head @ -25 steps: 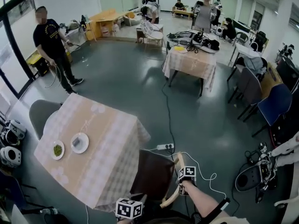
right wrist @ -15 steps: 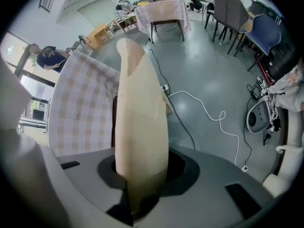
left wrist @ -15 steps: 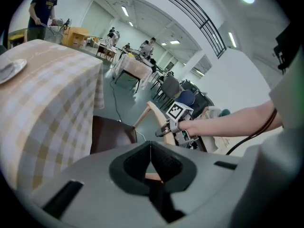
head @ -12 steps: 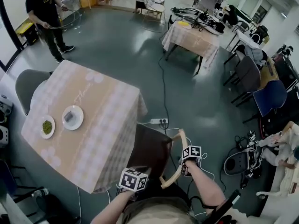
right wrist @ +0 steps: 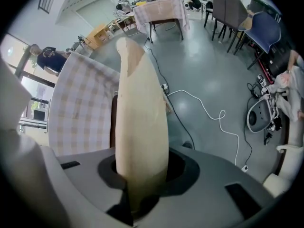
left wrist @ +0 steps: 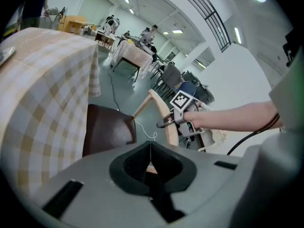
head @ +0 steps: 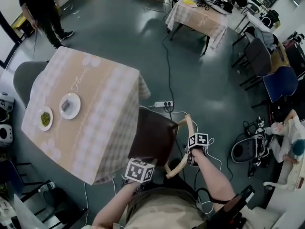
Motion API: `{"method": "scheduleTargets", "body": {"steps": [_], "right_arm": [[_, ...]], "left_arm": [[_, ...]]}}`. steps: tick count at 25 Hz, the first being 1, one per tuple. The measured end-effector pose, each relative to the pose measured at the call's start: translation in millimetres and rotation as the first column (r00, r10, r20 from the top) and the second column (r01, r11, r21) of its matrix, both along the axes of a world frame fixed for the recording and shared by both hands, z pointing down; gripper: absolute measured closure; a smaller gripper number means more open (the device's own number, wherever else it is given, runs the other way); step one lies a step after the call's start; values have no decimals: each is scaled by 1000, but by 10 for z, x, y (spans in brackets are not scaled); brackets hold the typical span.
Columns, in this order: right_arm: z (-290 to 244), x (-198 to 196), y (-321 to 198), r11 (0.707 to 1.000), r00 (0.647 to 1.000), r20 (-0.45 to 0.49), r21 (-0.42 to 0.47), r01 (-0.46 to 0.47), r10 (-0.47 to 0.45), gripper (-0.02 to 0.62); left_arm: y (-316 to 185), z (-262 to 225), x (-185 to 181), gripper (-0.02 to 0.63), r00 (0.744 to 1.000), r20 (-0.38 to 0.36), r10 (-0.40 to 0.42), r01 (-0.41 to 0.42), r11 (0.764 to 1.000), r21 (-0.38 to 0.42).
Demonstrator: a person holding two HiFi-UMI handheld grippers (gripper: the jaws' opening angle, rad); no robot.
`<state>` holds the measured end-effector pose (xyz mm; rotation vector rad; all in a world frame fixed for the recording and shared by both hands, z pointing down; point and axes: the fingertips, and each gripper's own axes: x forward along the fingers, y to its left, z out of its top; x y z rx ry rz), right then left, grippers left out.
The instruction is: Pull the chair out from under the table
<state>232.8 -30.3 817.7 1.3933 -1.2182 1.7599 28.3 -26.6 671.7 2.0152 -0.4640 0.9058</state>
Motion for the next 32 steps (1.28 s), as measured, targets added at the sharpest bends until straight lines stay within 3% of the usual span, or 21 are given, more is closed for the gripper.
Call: {"method": "scheduleTargets", "body": {"steps": [10,18,32], "right_arm": [[25,302,-26,999,1000,10,28,28,-29,479],[77,444,44,999,1000,2,35,-11,11,482],[131,941,312,998,1000,-13,60,-24,25,483]], "left_arm": [[115,0,39,600,993,93,-70,70,998,-3],[3,-71,155,600,993,117,-17,14,1000,24],[100,-126,732,600,989,127,79,-87,995,53]]}}
